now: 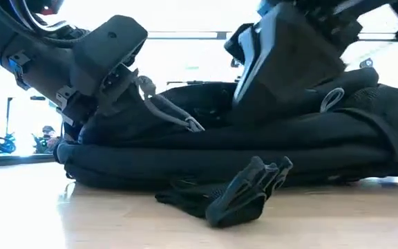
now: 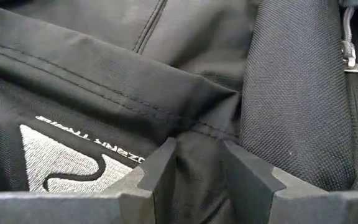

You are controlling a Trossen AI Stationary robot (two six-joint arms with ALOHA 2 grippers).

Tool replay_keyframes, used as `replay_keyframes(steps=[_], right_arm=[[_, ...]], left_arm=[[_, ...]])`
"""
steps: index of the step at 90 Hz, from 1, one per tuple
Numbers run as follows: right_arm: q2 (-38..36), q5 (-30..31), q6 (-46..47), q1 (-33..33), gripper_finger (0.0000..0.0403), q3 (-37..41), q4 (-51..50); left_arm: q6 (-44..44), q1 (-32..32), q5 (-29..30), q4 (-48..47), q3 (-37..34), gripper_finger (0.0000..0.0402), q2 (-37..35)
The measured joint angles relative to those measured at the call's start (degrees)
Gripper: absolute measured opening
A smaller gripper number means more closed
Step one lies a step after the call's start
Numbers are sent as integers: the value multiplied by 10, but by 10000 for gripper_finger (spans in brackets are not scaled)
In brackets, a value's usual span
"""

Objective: Unpack backpack
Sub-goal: Close the black backpack

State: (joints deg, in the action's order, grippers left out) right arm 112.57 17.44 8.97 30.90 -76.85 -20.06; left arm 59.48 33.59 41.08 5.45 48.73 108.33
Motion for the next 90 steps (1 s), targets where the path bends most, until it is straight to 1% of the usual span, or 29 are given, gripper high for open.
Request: replay_keyframes(steps=[7,16,21,28,33,44,50,58,68,77,85,90], right_arm=[[-1,-30,0,0,0,8,1],[2,-20,2,-9,0,23,-1],[6,8,4,-15,0,25,-17],[13,84,20,-20,0,25,-47],[15,122,20,-21,0,27,-68],[15,143,18,-26,0,28,-73],[15,145,24,-26,0,29,-73],[15,145,34,-26,0,30,-71],[15,143,50,-26,0,31,-69],[15,139,58,-25,0,31,-64],[15,137,61,-25,0,31,-60],[15,136,61,-25,0,31,-57]], left_arm=[[-9,2,-1,3,0,117,0],[-67,5,0,34,-2,117,-1],[-110,5,-1,59,-3,117,-3],[-171,5,-7,72,1,117,-13],[-211,5,-19,70,9,118,-25],[-288,5,-41,70,22,125,-62],[-315,6,-53,71,29,133,-84],[-334,5,-64,79,30,152,-108],[-333,0,-73,86,30,182,-106],[-324,-4,-85,131,30,208,-84],[-321,-7,-105,188,30,226,-49],[-319,-10,-113,193,42,232,-25]])
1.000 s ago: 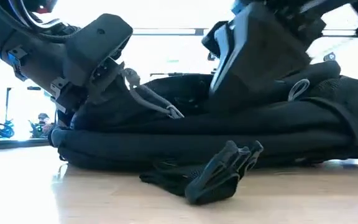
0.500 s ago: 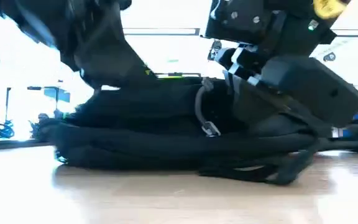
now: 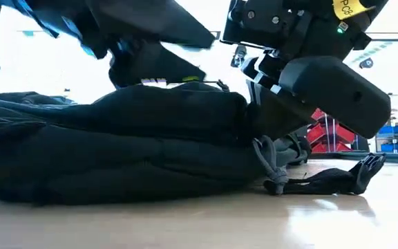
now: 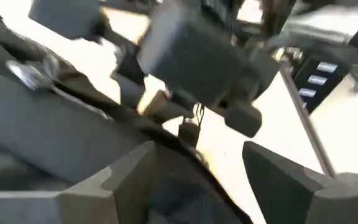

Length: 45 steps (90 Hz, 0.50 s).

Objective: Unpack backpack
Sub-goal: Close the black backpack

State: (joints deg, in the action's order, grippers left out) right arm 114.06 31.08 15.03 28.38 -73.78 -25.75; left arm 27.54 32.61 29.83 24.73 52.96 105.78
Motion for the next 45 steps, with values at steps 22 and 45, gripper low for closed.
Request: replay_keyframes(steps=[22,45], right_arm=[[1,-11,15,0,0,0,8],[-10,-16,19,4,0,0,-2]], left_arm=[[44,-7,1,-195,135,229,75],[160,-26,16,-504,280,236,151]])
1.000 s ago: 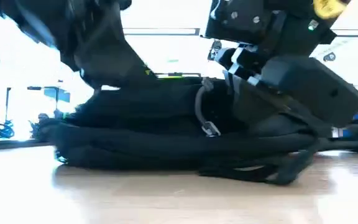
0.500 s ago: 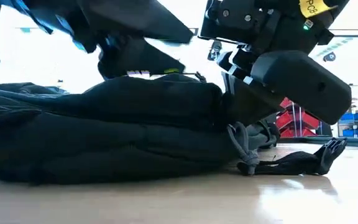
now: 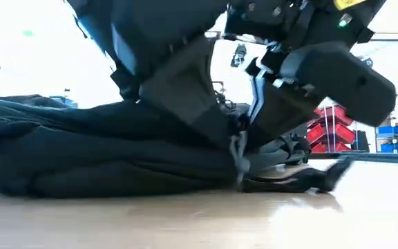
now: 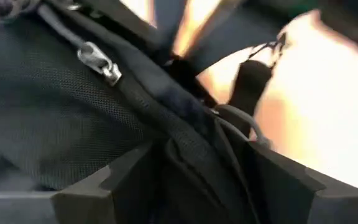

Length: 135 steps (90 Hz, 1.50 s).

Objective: Unpack backpack
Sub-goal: Close the black backpack

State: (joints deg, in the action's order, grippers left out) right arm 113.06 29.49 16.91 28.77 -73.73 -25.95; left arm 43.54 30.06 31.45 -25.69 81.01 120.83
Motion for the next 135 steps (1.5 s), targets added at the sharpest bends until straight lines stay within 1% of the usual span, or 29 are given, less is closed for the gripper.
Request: replay_keyframes(steps=[7,13,19,26,29,31,49,58,66,82,90,102,115,127,135], right_arm=[[-15,-1,-3,7,0,-1,-19],[-33,-1,-13,12,0,-6,-29],[-54,3,-30,18,0,-7,-38],[-70,4,-54,21,0,-7,-40],[-78,3,-64,23,0,-5,-41],[-83,4,-74,24,0,-3,-42],[-94,5,-104,26,0,16,-24],[-93,2,-119,26,0,35,38],[-93,1,-136,26,0,46,87],[-93,-3,-181,20,0,65,184],[-93,-9,-174,3,0,77,178],[-95,1,-121,-29,0,99,120],[-102,2,-94,-37,0,102,84],[-109,-11,-118,-26,0,78,75],[-117,-44,-156,-8,0,53,94]], left_arm=[[0,-1,12,-42,23,229,13],[-18,-2,14,-53,31,199,14],[-37,2,19,-57,34,142,10],[-63,8,36,-61,35,50,1],[-66,12,47,-63,35,27,-4],[-67,16,54,-64,35,20,-8],[-69,46,113,-75,25,6,-54],[-70,57,135,-76,23,5,-67],[-74,64,138,-73,21,4,-77],[-130,71,141,-47,22,3,-77],[-150,76,142,-34,23,3,-78],[-154,85,144,-34,23,2,-83],[-153,90,137,-29,23,2,-83],[-149,91,132,-30,22,2,-85],[-148,93,127,-34,22,2,-85]])
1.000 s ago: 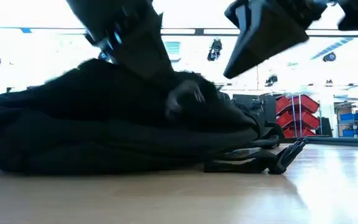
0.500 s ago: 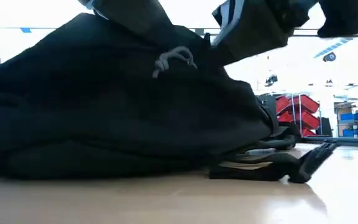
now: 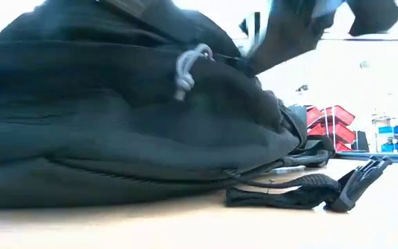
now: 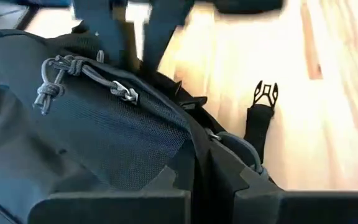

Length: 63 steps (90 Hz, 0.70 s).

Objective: Unpack backpack
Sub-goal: Close the black backpack

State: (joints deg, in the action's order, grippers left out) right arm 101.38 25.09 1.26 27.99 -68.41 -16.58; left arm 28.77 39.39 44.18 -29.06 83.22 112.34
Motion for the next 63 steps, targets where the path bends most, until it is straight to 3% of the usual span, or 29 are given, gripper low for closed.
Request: replay_keyframes(steps=[18,34,44,63], right_arm=[[10,-115,-39,5,0,-6,123],[28,-121,-26,-14,0,-4,52],[29,-79,-15,-17,0,-4,0],[0,-47,-97,26,8,-7,38]], left_arm=[[-7,1,5,-5,3,2,0],[-8,1,17,-11,6,2,-7],[-7,2,29,-9,6,2,-20],[-6,-6,44,-10,6,2,-36]])
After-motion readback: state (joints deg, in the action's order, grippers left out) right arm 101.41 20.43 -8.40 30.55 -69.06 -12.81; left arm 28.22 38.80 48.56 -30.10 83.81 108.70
